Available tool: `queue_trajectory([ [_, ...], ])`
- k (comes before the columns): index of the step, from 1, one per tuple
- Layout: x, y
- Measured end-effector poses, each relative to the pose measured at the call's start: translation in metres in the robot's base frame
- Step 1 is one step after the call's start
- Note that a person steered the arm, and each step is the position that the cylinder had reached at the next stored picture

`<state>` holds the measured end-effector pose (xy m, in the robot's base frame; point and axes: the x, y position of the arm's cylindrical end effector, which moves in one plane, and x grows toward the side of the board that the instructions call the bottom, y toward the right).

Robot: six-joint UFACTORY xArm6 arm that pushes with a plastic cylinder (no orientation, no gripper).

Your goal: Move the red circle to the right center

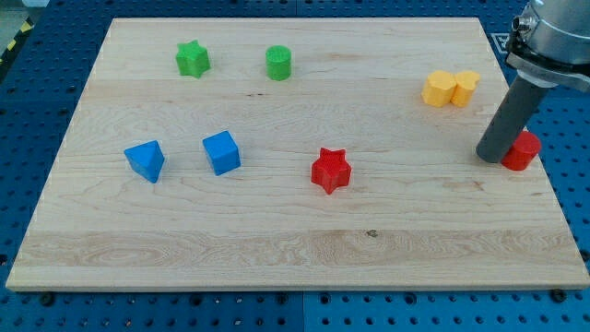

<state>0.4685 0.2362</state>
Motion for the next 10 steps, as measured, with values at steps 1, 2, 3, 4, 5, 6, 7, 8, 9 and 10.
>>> queue_trajectory([
  [1, 0.044, 0.001],
  [2, 0.064, 0.033],
  [3, 0.037, 0.054],
  [4, -0.006, 0.051],
  [5, -0.029, 0.049],
  [6, -0.017, 0.057],
  [7, -0.005, 0.059],
  [8, 0.026, 0.043],
  [9, 0.031, 0.005],
  [10, 0.000, 0.002],
])
